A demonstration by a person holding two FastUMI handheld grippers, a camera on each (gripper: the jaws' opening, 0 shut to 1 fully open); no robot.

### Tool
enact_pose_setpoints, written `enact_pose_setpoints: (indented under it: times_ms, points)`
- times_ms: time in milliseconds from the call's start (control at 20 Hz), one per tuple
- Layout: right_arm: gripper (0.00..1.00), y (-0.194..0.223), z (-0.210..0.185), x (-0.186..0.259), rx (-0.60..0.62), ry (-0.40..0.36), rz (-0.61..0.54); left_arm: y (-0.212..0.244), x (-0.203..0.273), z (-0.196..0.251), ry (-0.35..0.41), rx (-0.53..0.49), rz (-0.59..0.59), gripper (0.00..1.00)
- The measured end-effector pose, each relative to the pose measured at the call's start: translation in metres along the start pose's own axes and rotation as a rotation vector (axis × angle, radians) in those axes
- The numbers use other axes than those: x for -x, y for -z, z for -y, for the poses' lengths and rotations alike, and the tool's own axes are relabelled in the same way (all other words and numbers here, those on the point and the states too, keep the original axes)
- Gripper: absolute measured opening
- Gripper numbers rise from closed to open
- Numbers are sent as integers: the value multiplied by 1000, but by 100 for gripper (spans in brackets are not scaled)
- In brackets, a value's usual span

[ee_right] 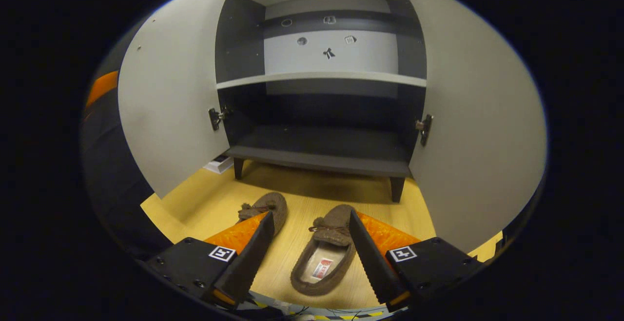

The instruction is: Grab one shoe with the right hand and put it into the shoe cabinet, grab the other shoe with the left hand and put it into the shoe cabinet; then close the right door with the right hand and the left door with the left hand.

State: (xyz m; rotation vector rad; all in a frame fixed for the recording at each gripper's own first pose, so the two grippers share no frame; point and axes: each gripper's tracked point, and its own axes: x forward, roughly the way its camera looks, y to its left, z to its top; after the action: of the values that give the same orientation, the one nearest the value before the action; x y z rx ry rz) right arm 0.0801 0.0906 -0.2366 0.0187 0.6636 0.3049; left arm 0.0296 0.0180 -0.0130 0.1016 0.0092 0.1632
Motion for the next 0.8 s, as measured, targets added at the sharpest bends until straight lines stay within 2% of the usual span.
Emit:
enact_pose_setpoints:
  times_ms: [250, 350, 450, 500, 600, 650, 750, 800]
  points:
    - [97, 48, -5, -29, -2, -5, -178, 10, -3, -16, -33, -21, -26, 94]
    - [89, 60, -9, -37, 9, -13, -219, 12, -3, -24, -51, -31, -30, 94]
    - [86, 72, -13, -47, 24, -18, -260, 14, -3, -30, -67, -34, -33, 94]
    - [80, 74, -16, -53, 23, -25, -276, 15, -3, -33, -76, -37, -37, 97]
    - [73, 81, -15, -62, 26, -6, -315, 17, -2, -36, -90, -43, -43, 94]
    - [63, 86, -12, -70, 26, 6, -331, 16, -2, -38, -93, -45, -44, 94]
    - [54, 98, -9, -78, 41, 22, -384, 17, -1, -38, -97, -46, -45, 94]
    - [60, 95, 1, -77, 72, 64, -379, 17, -1, -39, -97, -46, -45, 94]
